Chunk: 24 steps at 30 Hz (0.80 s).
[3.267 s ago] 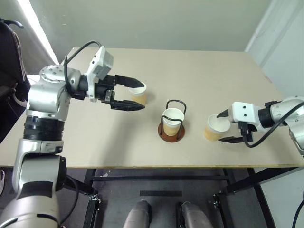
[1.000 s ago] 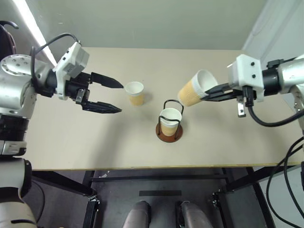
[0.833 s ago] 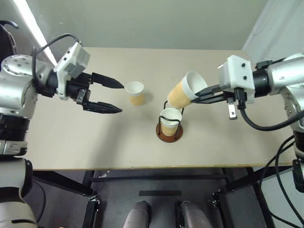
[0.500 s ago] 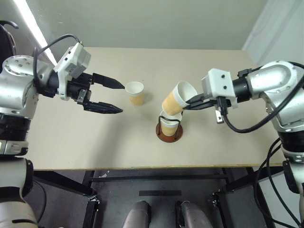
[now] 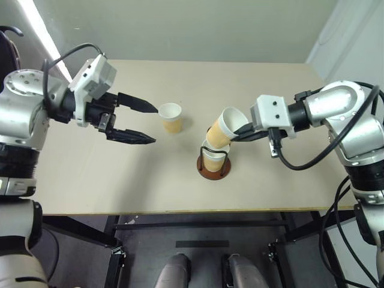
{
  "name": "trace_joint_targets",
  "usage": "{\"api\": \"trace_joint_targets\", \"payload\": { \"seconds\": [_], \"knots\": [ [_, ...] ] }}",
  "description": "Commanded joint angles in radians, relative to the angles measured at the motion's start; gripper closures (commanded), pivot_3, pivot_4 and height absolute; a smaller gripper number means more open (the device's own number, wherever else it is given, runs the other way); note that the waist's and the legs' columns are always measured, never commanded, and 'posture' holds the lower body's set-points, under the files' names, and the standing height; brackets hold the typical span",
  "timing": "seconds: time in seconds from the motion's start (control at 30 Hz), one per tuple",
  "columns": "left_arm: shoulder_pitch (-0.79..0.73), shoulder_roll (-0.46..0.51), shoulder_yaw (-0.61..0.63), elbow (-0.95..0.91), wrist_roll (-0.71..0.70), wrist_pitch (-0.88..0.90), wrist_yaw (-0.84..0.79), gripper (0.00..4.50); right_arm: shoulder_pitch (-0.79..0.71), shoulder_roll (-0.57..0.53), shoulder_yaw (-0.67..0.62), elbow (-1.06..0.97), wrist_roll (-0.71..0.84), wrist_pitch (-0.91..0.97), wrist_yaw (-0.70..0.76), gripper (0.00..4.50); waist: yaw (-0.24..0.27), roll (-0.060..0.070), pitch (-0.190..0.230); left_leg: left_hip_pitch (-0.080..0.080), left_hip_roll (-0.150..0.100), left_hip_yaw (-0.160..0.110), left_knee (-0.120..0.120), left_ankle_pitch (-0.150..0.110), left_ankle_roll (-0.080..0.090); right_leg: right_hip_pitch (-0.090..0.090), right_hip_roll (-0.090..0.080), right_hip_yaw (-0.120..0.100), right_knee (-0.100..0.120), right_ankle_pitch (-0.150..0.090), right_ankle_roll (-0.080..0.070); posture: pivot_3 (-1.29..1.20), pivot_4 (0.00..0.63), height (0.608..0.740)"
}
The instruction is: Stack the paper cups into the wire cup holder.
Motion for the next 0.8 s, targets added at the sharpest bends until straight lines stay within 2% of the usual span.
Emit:
{"api": "trace_joint_targets", "payload": {
  "seconds": [0.03, 0.33, 0.43, 0.67, 0.8],
  "knots": [
    [-0.033, 0.003, 0.024, -0.017, 0.003, 0.0, -0.032, 0.0, -0.003, -0.001, -0.003, -0.029, -0.005, -0.01, 0.006, 4.48, 0.0, 0.0, 0.0, 0.0, 0.0, 0.0, 0.0, 0.0, 0.0, 0.0, 0.0, 0.0, 0.0, 0.0, 0.0, 0.0, 0.15, 0.74],
    [-0.03, 0.001, 0.03, -0.022, 0.006, 0.004, -0.032, 0.0, -0.006, 0.006, 0.02, -0.007, -0.047, -0.045, 0.007, 4.48, 0.0, 0.0, 0.0, 0.0, 0.0, 0.0, 0.0, 0.0, 0.0, 0.0, 0.0, 0.0, 0.0, 0.0, 0.0, 0.0, 0.15, 0.74],
    [-0.029, -0.001, 0.03, -0.019, 0.008, 0.003, -0.032, 0.0, -0.018, 0.022, 0.017, 0.002, -0.042, -0.03, 0.004, 3.95, 0.0, 0.0, 0.0, 0.0, 0.0, 0.0, 0.0, 0.0, 0.0, 0.0, 0.0, 0.0, 0.0, 0.0, 0.0, 0.0, 0.15, 0.74],
    [-0.03, -0.011, 0.028, -0.011, 0.015, -0.001, -0.032, 0.0, -0.052, 0.059, -0.026, 0.022, -0.022, 0.004, -0.029, 1.56, 0.0, 0.0, 0.0, 0.0, 0.0, 0.0, 0.0, 0.0, 0.0, 0.0, 0.0, 0.0, 0.0, 0.0, 0.0, 0.0, 0.15, 0.74],
    [-0.044, -0.037, 0.04, 0.01, 0.041, -0.012, -0.026, 0.0, -0.088, 0.074, -0.083, 0.03, 0.027, 0.072, -0.066, 1.56, 0.0, 0.0, 0.0, 0.0, 0.0, 0.0, 0.0, 0.0, 0.0, 0.0, 0.0, 0.0, 0.0, 0.0, 0.0, 0.0, 0.15, 0.74]
  ]
}}
